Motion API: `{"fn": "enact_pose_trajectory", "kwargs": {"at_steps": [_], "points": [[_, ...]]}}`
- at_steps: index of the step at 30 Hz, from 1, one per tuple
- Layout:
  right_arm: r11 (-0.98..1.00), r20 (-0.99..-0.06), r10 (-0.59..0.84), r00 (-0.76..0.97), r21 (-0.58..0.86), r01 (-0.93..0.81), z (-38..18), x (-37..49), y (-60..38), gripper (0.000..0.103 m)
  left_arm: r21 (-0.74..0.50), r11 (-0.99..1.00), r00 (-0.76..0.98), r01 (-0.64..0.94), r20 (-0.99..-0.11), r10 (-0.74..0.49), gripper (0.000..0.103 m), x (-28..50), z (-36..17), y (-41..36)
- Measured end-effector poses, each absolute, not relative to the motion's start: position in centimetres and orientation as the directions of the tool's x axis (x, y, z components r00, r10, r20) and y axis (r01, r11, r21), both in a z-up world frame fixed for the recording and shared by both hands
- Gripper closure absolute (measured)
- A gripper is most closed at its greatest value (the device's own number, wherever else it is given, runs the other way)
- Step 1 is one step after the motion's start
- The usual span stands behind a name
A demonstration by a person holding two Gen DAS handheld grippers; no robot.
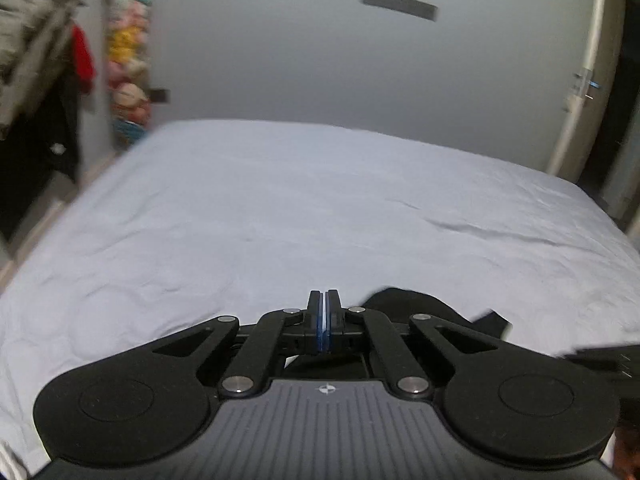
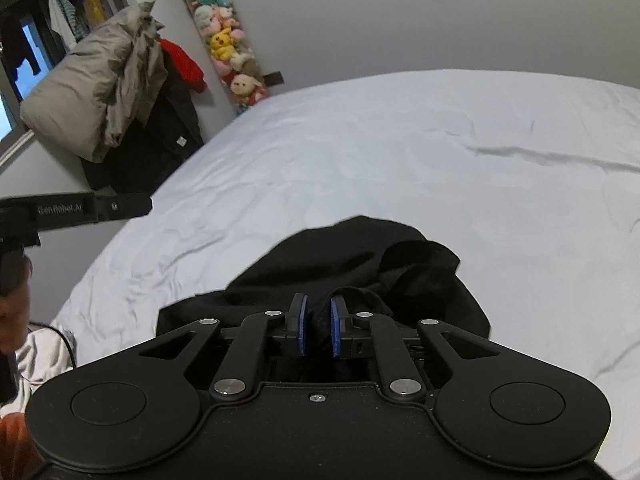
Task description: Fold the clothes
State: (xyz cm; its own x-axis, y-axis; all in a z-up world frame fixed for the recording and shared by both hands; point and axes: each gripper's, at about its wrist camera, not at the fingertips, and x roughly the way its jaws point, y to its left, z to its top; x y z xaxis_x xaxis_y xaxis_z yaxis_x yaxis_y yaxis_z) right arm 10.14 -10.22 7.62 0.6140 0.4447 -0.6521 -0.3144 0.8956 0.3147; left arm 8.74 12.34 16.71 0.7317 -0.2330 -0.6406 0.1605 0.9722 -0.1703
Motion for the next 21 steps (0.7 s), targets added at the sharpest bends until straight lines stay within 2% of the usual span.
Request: {"fn": "enact_pose_trajectory", "kwargs": {"at_steps": [1, 3, 4, 7, 11, 13, 15, 17, 18, 21], "points": [[0.899, -0.657, 0.437, 0.614, 0.304, -0.315, 7.6, 10.5, -10.1, 0.092, -0.183, 0.959, 0.717, 0.215, -0.638, -0.282, 0.094, 7.9, 16.3, 11.7], [0.911, -0.659, 0.412, 0.630, 0.281, -0.302, 7.6, 11.3, -9.9, 0.093, -0.195, 0.941, 0.697, 0.277, -0.633, -0.337, 0.069, 6.8, 15.8, 10.8], [0.916, -0.657, 0.402, 0.638, 0.275, -0.293, 7.7, 11.7, -9.9, 0.093, -0.190, 0.925, 0.683, 0.329, -0.628, -0.372, 0.064, 5.6, 15.0, 9.5], [0.921, -0.647, 0.390, 0.655, 0.279, -0.273, 8.2, 13.0, -9.7, 0.093, -0.152, 0.898, 0.643, 0.413, -0.649, -0.406, 0.061, 4.4, 13.0, 6.7], [0.927, -0.615, 0.374, 0.694, 0.250, -0.278, 9.6, 14.3, -9.3, 0.096, -0.088, 0.896, 0.623, 0.436, -0.689, -0.371, 0.061, 4.3, 10.8, 4.4], [0.926, -0.604, 0.377, 0.702, 0.240, -0.291, 10.6, 14.9, -9.0, 0.096, -0.045, 0.901, 0.623, 0.431, -0.707, -0.334, 0.063, 4.7, 9.4, 3.5], [0.926, -0.601, 0.377, 0.705, 0.229, -0.300, 11.3, 15.2, -8.8, 0.096, -0.032, 0.913, 0.616, 0.406, -0.729, -0.299, 0.088, 5.8, 8.0, 3.5], [0.928, -0.602, 0.371, 0.707, 0.213, -0.306, 11.7, 15.0, -9.1, 0.096, -0.047, 0.927, 0.594, 0.371, -0.756, -0.276, 0.090, 7.1, 6.6, 4.2], [0.929, -0.607, 0.368, 0.705, 0.209, -0.305, 11.6, 14.8, -9.5, 0.096, -0.059, 0.930, 0.589, 0.363, -0.758, -0.278, 0.095, 7.5, 6.3, 4.4], [0.938, -0.637, 0.341, 0.691, 0.188, -0.291, 10.7, 14.1, -10.8, 0.096, -0.070, 0.953, 0.613, 0.294, -0.752, -0.244, 0.099, 8.8, 6.2, 6.5]]}}
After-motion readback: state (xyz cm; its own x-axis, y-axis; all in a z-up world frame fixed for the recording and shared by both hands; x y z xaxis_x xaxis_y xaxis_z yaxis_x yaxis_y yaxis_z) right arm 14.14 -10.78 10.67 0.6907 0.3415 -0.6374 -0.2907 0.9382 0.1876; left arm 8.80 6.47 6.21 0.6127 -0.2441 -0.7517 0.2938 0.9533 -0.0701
